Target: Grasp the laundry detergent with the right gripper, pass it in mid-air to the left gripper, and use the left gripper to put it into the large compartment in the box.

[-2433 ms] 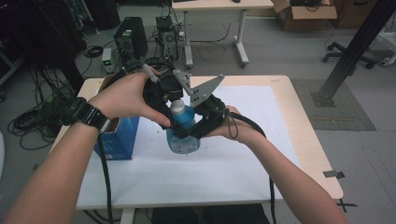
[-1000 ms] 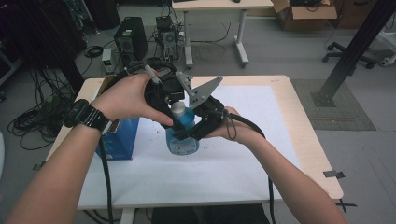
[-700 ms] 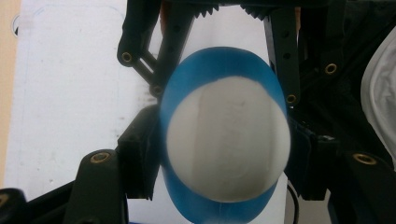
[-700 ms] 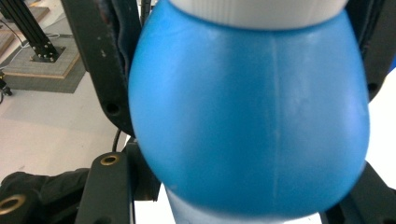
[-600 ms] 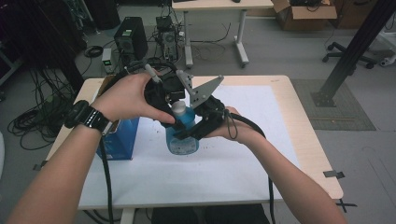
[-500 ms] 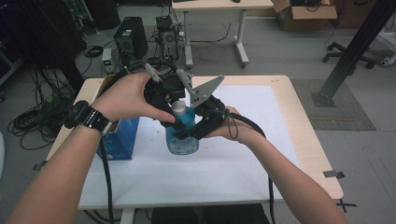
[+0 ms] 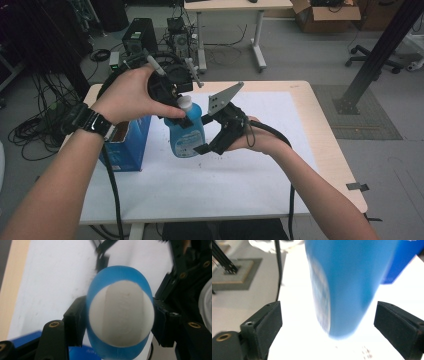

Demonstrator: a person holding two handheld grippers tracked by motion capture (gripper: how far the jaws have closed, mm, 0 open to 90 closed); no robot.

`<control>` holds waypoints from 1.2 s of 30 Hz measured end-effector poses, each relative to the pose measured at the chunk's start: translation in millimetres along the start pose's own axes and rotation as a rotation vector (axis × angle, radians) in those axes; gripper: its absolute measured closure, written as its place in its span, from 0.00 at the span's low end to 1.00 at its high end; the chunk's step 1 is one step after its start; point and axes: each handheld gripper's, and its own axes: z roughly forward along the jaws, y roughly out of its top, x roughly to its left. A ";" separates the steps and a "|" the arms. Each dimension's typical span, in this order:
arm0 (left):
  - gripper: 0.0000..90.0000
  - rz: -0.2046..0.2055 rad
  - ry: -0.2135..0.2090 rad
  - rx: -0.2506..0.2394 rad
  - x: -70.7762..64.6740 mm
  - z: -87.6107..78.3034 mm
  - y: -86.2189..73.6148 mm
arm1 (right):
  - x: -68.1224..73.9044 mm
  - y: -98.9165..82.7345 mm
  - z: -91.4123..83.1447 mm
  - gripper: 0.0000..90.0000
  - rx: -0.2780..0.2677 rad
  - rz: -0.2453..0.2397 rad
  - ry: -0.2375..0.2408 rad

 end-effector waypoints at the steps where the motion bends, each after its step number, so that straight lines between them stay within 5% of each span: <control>1: 0.42 0.000 0.000 0.000 0.0 0.0 0.0 | 0.0 0.0 0.0 0.08 0.000 0.000 0.000; 6: 0.42 -0.152 0.062 0.005 11.2 -18.6 -7.0 | -5.2 -14.3 -10.9 0.04 0.111 0.012 -0.011; 8: 0.42 -0.234 0.103 0.001 18.3 -30.2 -11.9 | -6.2 -25.8 -17.2 0.04 0.206 0.004 -0.016; 12: 0.42 -0.301 0.153 -0.003 25.1 -43.3 -16.7 | -8.1 -37.6 -24.8 0.04 0.289 0.019 -0.017; 15: 0.42 -0.417 0.206 -0.019 34.9 -60.3 -26.3 | -12.1 -52.1 -40.3 0.05 0.365 0.035 -0.051; 16: 0.42 -0.417 0.206 -0.019 34.9 -60.3 -26.3 | -12.1 -52.1 -40.3 0.05 0.365 0.035 -0.051; 17: 0.42 -0.470 0.232 -0.020 39.5 -67.7 -31.9 | -13.9 -58.7 -50.2 0.06 0.387 0.045 -0.072; 23: 0.42 -0.591 0.278 -0.018 52.1 -82.4 -48.0 | -18.1 -73.7 -76.8 0.06 0.420 0.086 -0.121; 34: 0.42 -0.885 0.373 0.009 78.7 -93.8 -91.1 | -21.6 -99.9 -121.1 0.07 0.477 0.154 -0.195; 36: 0.42 -0.900 0.378 0.008 80.0 -93.5 -93.8 | -21.4 -102.4 -126.1 0.07 0.478 0.163 -0.199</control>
